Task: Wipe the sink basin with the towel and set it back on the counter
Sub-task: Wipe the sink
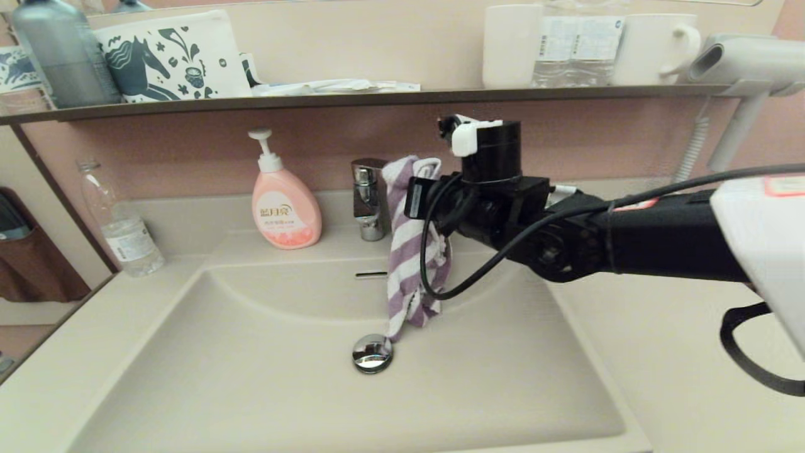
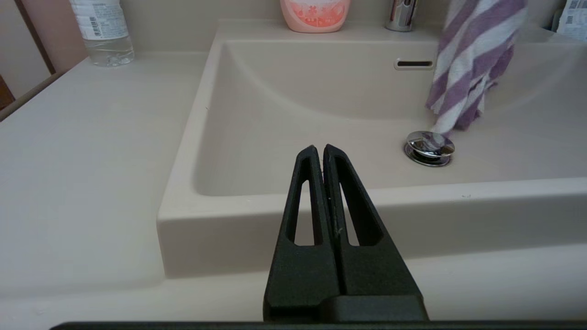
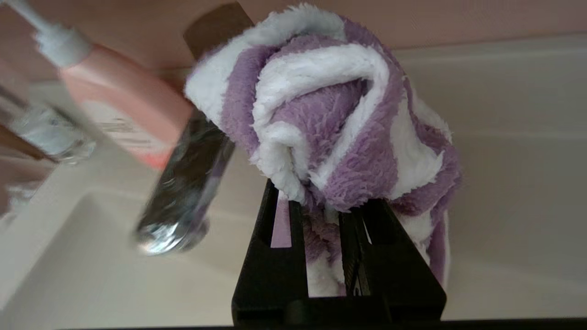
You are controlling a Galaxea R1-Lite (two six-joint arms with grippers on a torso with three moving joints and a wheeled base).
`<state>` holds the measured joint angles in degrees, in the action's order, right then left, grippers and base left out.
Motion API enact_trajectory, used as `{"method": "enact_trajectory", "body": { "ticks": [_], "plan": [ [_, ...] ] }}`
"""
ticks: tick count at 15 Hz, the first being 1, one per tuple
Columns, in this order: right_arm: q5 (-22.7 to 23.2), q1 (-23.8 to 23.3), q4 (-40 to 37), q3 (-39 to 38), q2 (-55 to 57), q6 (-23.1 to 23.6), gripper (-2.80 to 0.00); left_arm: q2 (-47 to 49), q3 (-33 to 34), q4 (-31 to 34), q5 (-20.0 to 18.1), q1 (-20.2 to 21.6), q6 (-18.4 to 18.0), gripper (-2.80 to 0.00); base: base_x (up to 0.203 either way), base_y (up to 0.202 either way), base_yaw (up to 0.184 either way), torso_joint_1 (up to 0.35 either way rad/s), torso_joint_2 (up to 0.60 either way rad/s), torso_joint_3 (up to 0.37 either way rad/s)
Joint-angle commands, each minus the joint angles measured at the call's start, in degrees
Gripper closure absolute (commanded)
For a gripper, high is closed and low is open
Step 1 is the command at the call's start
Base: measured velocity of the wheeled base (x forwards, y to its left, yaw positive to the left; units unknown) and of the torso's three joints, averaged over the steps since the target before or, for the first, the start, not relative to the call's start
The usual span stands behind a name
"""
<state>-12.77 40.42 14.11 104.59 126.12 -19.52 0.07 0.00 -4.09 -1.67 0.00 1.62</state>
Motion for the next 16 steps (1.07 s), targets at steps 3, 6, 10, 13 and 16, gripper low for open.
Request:
{"method": "enact_trajectory", "body": {
  "ticks": [3,6,10,13,16],
  "plan": [
    [-0.2,-0.7,0.5,1.8,8.1,4.5,0.0,0.0,0.0,0.0,0.0,0.0,0.0,0.0,0.0,0.0,0.0,0.0,0.0,0.0],
    [-0.5,-1.0,0.4,1.7,10.3,5.1,0.0,0.0,0.0,0.0,0.0,0.0,0.0,0.0,0.0,0.0,0.0,0.0,0.0,0.0],
    [-5.2,-3.2,-7.2,2.0,11.4,12.2,0.0,0.0,0.0,0.0,0.0,0.0,0.0,0.0,0.0,0.0,0.0,0.0,0.0,0.0],
    [-5.7,-7.1,-8.3,1.3,8.9,12.4,0.0,0.0,0.0,0.0,0.0,0.0,0.0,0.0,0.0,0.0,0.0,0.0,0.0,0.0],
    [-5.6,-11.5,-11.3,-0.5,5.1,12.3,0.0,0.0,0.0,0.0,0.0,0.0,0.0,0.0,0.0,0.0,0.0,0.0,0.0,0.0]
  ]
}}
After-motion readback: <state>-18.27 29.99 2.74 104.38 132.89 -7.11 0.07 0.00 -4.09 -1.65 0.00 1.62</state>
